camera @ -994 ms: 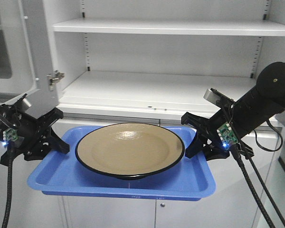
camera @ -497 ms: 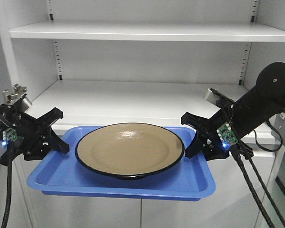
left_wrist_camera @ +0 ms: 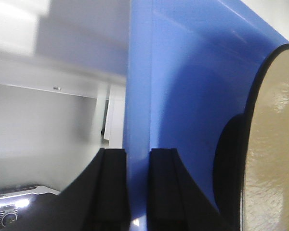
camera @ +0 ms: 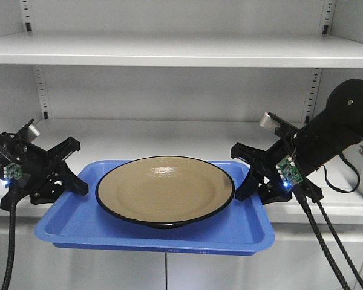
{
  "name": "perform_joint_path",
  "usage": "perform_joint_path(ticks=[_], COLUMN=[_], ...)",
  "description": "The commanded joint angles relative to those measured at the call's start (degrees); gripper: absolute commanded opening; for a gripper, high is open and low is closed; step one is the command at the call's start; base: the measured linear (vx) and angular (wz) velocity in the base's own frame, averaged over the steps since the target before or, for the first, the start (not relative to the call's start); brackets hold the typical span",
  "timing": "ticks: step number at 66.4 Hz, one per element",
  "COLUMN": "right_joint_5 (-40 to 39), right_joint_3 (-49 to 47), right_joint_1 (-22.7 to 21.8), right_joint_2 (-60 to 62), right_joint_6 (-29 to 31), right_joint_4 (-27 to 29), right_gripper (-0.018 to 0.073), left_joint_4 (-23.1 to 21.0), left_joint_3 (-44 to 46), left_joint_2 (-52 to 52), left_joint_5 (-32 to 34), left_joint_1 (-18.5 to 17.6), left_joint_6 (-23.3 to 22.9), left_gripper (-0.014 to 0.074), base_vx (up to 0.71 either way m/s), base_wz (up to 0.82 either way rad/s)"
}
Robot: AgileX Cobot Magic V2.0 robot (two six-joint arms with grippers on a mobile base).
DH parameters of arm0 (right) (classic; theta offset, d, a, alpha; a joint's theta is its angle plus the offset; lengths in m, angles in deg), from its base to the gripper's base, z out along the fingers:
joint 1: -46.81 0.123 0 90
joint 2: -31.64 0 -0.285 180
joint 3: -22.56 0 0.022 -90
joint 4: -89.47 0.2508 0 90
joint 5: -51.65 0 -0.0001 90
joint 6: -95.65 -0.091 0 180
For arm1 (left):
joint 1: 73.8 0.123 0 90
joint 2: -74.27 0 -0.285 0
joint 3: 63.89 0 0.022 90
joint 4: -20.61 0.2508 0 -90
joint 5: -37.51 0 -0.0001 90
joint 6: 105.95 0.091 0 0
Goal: Place disk in tray to left cabinet
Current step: 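Advance the held tray over the cabinet shelf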
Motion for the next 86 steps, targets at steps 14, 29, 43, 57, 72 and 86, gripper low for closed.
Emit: perform_joint_path(ticks=[14,29,43,57,72,86], right_joint_5=[-2.18,-2.23,-2.23,-2.23,-2.23,-2.23], right_joint_3=[-2.11,-2.11,-2.11,-2.11,-2.11,-2.11], right_joint_1=[1.3,1.3,1.3,1.3,1.3,1.3], right_joint_2=[3.45,3.45,3.45,3.45,3.45,3.45], right_joint_6=[0.4,0.4,0.4,0.4,0.4,0.4], right_joint_4=[9.91,9.91,9.91,9.91,9.91,9.91], right_gripper=[-0.0006,-0.0006,-0.0006,-0.0006,-0.0006,-0.0006], left_joint_4=[-11.15,-11.15,-11.15,-11.15,-11.15,-11.15], left_joint_3=[2.22,2.22,2.22,2.22,2.22,2.22], left_joint_2=[3.53,3.53,3.53,3.53,3.53,3.53], left_joint_5=[-2.22,-2.22,-2.22,-2.22,-2.22,-2.22], left_joint_1=[-1.57,-1.57,-1.57,-1.57,-1.57,-1.57], left_joint_6=[-1.1,-1.1,-1.1,-1.1,-1.1,-1.1], left_gripper=[0.0,0.0,0.0,0.0,0.0,0.0], base_vx=[0.24,0.19,0.15,0.11,0.06,0.02], base_wz=[-0.07,-0.06,-0.04,-0.03,-0.02,-0.02])
